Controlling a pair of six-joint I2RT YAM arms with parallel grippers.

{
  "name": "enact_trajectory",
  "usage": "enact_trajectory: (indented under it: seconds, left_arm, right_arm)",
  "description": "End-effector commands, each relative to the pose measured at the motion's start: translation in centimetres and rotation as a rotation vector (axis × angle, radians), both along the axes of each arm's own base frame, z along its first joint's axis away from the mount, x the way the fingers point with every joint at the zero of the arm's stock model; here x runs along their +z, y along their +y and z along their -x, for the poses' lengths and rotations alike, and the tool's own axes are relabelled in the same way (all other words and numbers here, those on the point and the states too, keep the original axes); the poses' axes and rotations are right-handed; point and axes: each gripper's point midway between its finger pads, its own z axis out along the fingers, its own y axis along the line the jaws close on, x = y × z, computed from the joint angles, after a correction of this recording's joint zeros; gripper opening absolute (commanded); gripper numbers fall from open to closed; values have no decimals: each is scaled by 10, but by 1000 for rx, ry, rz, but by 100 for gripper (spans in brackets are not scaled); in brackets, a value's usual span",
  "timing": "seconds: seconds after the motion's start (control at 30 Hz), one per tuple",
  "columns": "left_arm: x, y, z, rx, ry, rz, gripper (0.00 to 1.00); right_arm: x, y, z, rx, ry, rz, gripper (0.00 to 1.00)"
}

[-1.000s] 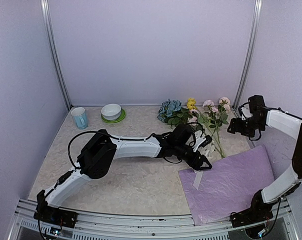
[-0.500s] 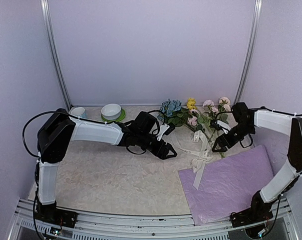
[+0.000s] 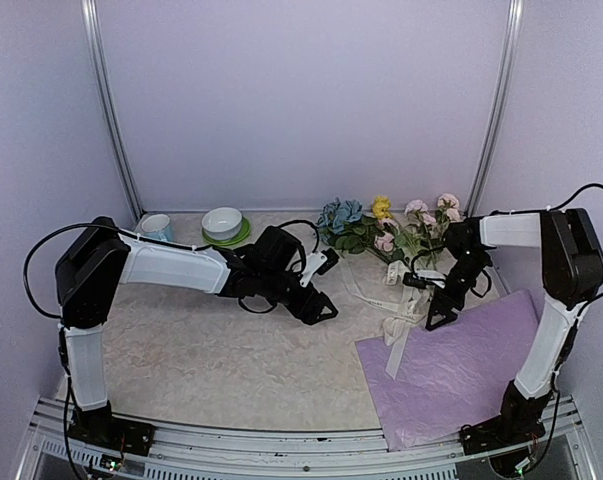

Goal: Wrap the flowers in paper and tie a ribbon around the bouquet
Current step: Pick up the folded wrapping paper from the corner of the board.

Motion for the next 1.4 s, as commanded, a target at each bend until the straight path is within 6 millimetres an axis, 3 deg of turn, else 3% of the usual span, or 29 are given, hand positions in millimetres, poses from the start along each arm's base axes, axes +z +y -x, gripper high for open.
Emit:
enact_trajectory:
  seconds: [0.0,0.17,0.3,0.57,0.77,0.9,0.97,1.1,1.23,1.3,1.37]
  left_arm:
    - [14,5,-2,-8,-54,-3,76]
    - [12,2,-5,-9,-54,-10,76]
    - [9,2,-5,-11,-47,-22,76]
    - [6,2,-8,-3,-46,-44,77]
    - [1,3,-14,9,-55,-66,77]
    - [-1,1,-13,4,-48,-68,77]
    - [-1,1,-13,3,-48,-69,77]
    - [-4,3,-14,8,-49,-78,77]
    - [-6,4,-13,9,-42,-81,77]
    - [-5,5,-12,9,-43,-83,77]
    - [-4,5,-13,11,-45,-83,77]
  right_arm:
    - [3,-7,37,66,82,65,70]
    - [-11,-23,44,104,49,161,71]
    - [-13,-15,35,106,76,148,70]
    - [-32,-21,31,138,93,209,73]
    - [-46,-27,44,161,139,243,68]
    - [-49,-23,41,168,141,236,66]
    - [-50,-21,38,184,128,248,61]
    - [-55,-16,41,226,126,264,29]
    - [-49,-11,44,249,112,256,6]
    - [-37,-10,43,248,83,247,0]
    - [-27,-8,42,251,57,240,0]
